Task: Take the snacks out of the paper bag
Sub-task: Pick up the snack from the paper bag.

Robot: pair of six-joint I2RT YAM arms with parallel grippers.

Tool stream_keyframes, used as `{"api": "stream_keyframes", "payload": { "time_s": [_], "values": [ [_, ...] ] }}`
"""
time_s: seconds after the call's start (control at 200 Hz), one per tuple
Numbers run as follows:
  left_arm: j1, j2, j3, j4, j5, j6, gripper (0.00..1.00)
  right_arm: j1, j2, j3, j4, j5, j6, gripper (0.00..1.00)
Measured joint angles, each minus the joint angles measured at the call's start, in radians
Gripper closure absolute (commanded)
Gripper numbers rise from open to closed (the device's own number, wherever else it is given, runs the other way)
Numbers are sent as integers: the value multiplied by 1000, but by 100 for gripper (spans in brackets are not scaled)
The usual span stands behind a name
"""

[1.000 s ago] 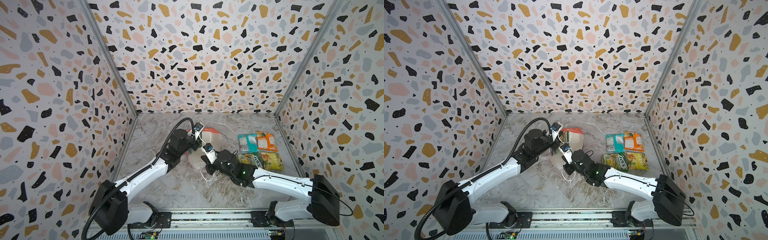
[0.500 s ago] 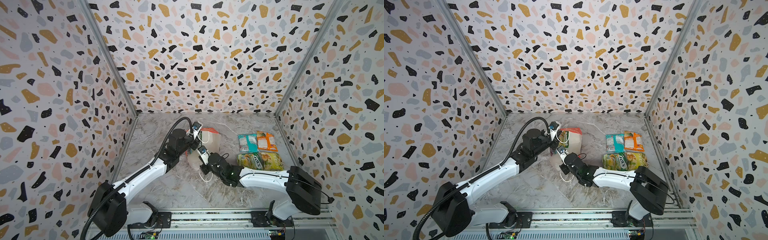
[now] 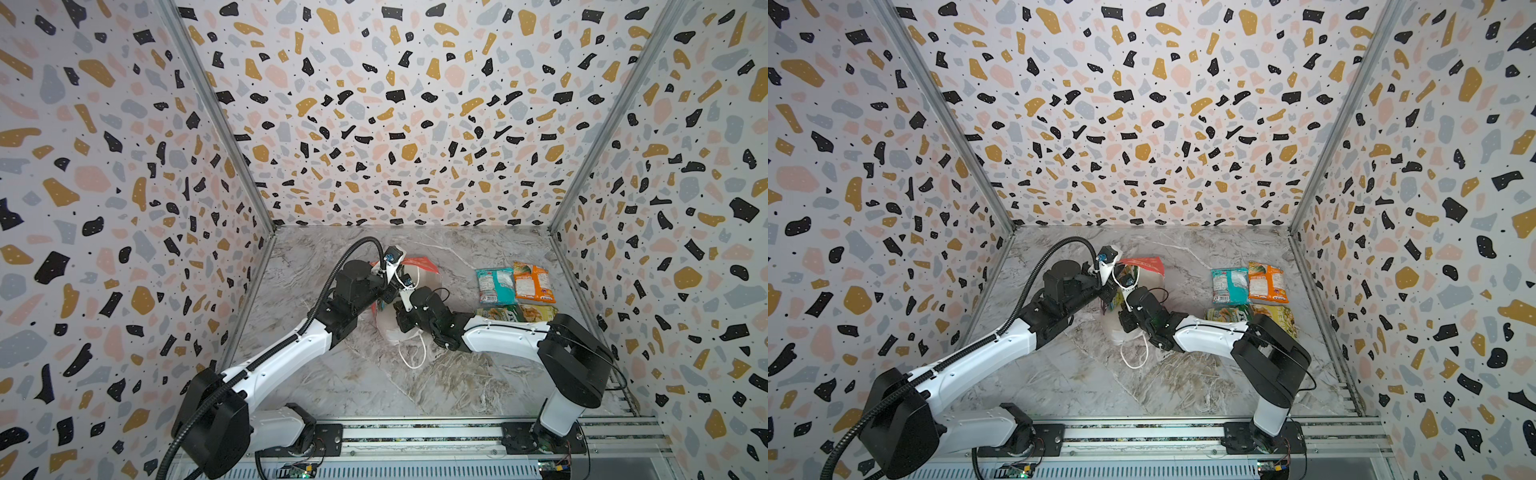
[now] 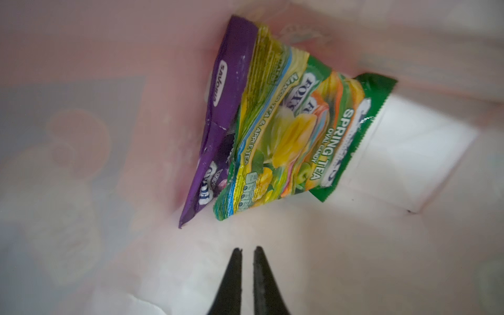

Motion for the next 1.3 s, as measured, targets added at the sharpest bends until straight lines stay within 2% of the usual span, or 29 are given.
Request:
{"api": "stream_keyframes", "payload": {
  "time_s": [0.12,0.365,0.591,1.091,1.296],
  "values": [
    [0,-2,-3,2,4,0,100,-4,15,1,1,-49,58,71],
    [0,-2,-3,2,16,-2,100,-16,43,31,5,-86,187,68],
    [0,-2,-3,2,19,-3,100,-37,74,57,21,-89,269,60],
    [0,4,-3,3,23,-6,100,-50,128,107,44,-109,302,45],
    [0,4,-3,3,26,-6,100,-49,146,134,44,-93,314,45]
  ]
}}
